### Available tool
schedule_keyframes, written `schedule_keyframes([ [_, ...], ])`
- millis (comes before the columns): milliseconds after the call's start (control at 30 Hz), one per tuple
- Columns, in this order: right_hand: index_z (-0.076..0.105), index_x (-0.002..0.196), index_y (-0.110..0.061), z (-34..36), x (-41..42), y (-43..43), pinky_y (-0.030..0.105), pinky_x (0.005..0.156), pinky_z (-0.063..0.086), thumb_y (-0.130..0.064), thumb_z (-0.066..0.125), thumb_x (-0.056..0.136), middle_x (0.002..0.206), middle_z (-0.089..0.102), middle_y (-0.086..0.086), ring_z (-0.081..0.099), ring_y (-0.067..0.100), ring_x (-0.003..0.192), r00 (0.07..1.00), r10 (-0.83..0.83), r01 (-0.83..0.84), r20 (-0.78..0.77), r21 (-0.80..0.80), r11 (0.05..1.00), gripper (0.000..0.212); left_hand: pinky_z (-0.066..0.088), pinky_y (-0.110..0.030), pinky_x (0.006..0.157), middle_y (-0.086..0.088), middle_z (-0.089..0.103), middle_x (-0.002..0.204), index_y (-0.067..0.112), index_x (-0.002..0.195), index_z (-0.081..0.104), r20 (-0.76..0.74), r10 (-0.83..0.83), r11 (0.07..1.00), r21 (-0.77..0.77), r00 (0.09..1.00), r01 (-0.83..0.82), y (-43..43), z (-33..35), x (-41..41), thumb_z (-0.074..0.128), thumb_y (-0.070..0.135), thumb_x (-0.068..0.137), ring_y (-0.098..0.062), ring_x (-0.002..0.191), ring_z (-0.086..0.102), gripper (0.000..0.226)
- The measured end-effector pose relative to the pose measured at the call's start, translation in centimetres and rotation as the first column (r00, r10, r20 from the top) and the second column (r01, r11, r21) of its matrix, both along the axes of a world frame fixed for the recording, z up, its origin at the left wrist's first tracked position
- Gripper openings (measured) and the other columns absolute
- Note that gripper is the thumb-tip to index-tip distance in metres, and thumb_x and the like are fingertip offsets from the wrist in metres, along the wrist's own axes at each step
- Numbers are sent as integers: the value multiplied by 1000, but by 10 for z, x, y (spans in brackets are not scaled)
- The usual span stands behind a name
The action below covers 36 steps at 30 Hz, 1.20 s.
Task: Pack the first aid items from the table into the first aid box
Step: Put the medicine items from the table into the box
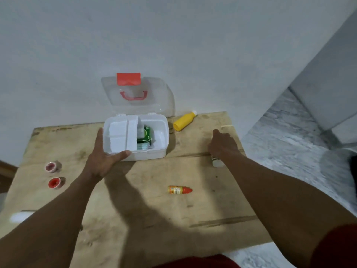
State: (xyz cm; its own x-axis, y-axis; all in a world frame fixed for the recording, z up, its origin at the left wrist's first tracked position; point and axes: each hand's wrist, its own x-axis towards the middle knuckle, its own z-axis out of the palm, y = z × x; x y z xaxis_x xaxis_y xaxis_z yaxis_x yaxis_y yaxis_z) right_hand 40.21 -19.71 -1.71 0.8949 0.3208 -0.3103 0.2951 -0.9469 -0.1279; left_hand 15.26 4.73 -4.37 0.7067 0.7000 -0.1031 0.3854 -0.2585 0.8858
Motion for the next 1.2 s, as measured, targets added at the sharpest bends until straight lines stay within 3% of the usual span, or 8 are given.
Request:
schedule_keyframes([
  [67,47,128,-15,-7,11,-2,41,91,46,-24,38,99,124,57,17,55,36,118,999,10,-9,-46,20,1000,32,46,-53,98,11,50,130,34,136,35,7,10,1000,8,1000,-11,-2,2,3,81,53,58,-18,121,49,92],
  [233,35,137,-9,-16,19,3,38,85,47,-18,59,89,123,57,19,55,38,117,987,84,-84,-134,9,996,55,48,-51,98,8,47,134,32,140,31,-20,15,1000,8,1000,-15,-5,0,6,81,53,57,-20,123,48,98],
  [367,41,129,-10,-22,20,6,36,82,45,-17,60,88,120,58,19,56,38,114,987,126,-122,-104,41,992,46,48,-51,98,10,45,134,34,140,27,-51,25,1000,-1,998,-25,-7,-4,9,85,60,52,-20,123,47,109],
  [500,41,129,-13,-18,17,8,34,80,43,-14,61,84,116,61,19,57,40,111,985,132,-120,-109,104,987,49,43,-36,95,14,40,134,27,145,26,-52,83,995,52,995,-80,-11,-5,11,86,55,51,-13,121,43,115],
  [633,40,129,-20,1,1,19,31,77,40,-16,61,82,107,62,14,59,37,106,990,99,-74,-100,225,972,52,44,-37,97,3,37,130,11,141,28,-52,96,990,111,994,-89,-6,-8,11,92,44,48,-15,120,41,119],
  [767,42,124,-19,35,-28,39,31,72,37,-13,64,80,90,56,8,53,30,82,996,87,-85,16,432,898,50,42,-37,102,-4,35,139,13,143,20,-60,75,996,52,995,-72,6,-12,7,96,37,51,-20,126,40,122],
  [1000,41,121,-22,74,-77,76,36,70,49,-15,68,79,82,63,11,60,33,79,988,26,-127,149,723,679,50,43,-29,85,9,51,122,30,128,27,98,-16,999,52,995,11,6,-9,5,93,30,56,-12,108,51,98],
  [1200,40,114,-23,54,-96,101,46,73,57,-17,77,75,86,66,8,64,32,80,974,46,-194,221,715,671,54,37,-7,67,17,50,111,36,122,26,123,-35,999,45,992,30,1,-3,1,92,27,57,4,91,50,94],
])
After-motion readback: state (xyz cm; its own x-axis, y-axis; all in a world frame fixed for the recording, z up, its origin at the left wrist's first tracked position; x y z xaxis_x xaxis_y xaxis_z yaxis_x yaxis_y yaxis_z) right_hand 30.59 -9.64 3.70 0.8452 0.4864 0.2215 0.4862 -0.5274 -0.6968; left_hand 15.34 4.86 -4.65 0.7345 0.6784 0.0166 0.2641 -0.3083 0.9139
